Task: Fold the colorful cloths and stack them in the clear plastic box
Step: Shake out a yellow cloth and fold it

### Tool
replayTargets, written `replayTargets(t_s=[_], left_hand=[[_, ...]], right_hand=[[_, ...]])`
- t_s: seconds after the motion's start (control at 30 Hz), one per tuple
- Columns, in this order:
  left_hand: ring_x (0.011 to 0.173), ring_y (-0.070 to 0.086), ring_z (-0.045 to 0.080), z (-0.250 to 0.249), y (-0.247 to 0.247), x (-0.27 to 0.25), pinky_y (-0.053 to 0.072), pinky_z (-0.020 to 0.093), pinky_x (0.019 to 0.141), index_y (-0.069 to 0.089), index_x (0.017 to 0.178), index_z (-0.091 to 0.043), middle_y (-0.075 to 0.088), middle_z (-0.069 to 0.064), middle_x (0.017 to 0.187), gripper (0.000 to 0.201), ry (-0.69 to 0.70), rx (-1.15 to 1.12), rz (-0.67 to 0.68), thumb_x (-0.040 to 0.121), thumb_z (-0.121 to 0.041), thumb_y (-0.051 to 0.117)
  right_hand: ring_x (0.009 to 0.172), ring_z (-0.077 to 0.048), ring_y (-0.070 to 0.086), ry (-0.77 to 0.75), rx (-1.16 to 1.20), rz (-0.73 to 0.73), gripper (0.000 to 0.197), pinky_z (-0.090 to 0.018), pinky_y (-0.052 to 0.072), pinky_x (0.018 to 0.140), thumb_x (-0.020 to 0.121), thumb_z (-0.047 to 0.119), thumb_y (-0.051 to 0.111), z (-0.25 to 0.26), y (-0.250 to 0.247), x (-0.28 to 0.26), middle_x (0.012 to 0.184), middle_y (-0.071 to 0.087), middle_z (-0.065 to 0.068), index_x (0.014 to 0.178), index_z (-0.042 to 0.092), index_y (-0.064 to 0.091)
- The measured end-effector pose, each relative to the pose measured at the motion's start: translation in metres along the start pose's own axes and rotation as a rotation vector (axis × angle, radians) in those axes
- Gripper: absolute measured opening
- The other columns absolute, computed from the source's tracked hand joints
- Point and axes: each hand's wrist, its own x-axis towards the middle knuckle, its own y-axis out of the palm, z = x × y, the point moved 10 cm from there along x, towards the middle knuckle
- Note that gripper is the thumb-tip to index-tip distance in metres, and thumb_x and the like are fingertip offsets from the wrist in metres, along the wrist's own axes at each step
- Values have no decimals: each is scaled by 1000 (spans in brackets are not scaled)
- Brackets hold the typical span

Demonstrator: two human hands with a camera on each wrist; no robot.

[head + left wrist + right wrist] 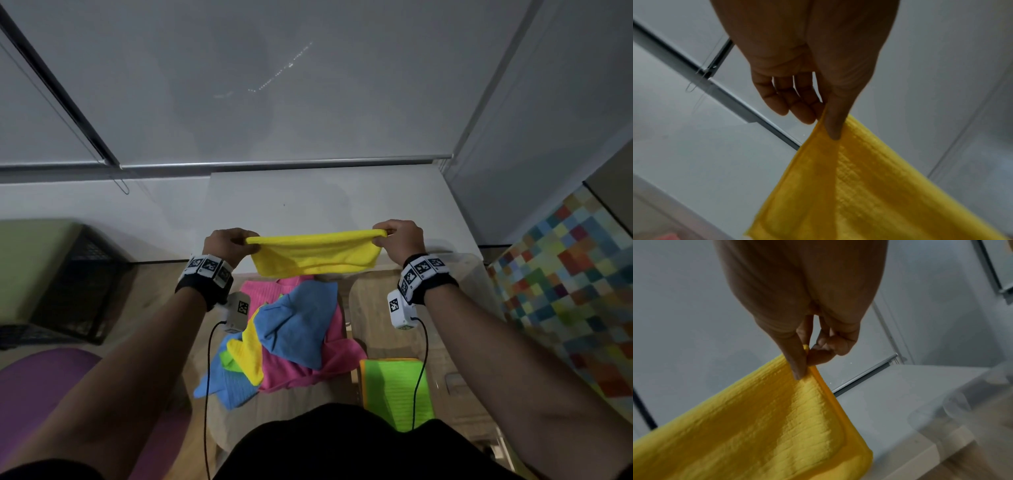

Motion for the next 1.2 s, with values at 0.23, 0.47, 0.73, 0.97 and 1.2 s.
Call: replayTargets(t_s=[0.23, 0.47, 0.73, 0.97, 1.2], left_hand=[[97, 63, 11, 6, -10, 4, 41, 18, 85, 73, 109, -24, 71, 0, 102, 30, -46, -238, -77, 79, -26, 76], [80, 61, 10, -18, -21, -6, 46, 18, 84, 73, 106, -18, 70, 1, 88, 27, 59, -118, -246, 79, -21, 76], [91, 60, 22, -30, -28, -7, 46, 31, 84, 76, 95, -17, 64, 9, 95, 18, 195, 34, -373, 79, -26, 76], [75, 51, 6, -13, 0, 5, 39, 22, 76, 54, 77, -19, 56, -3, 78, 21, -15, -610, -94, 91, -3, 58], [79, 54, 14, -18, -7, 10, 43, 31, 73, 63, 84, -21, 61, -2, 82, 10, -43, -890, -190, 89, -13, 64]], right_hand=[[82, -13, 63, 34, 152, -73, 33, -18, 48, 80, 72, 5, 78, 1, -9, 0, 90, 71, -3, 104, 15, 75], [83, -22, 65, -46, 35, -217, 22, -25, 50, 83, 75, 3, 73, 9, -15, 2, 95, 71, -11, 94, 12, 76], [80, -22, 63, -64, -15, -263, 19, -27, 51, 82, 75, 4, 70, 6, -18, 1, 90, 67, -9, 86, 17, 76], [100, -14, 57, 19, 298, -168, 20, -25, 42, 89, 75, 11, 71, -2, -20, 4, 105, 62, 1, 72, 27, 59], [81, -15, 51, 78, 623, -175, 15, -26, 41, 74, 83, 12, 66, 6, -18, 13, 82, 54, 6, 90, 19, 55]])
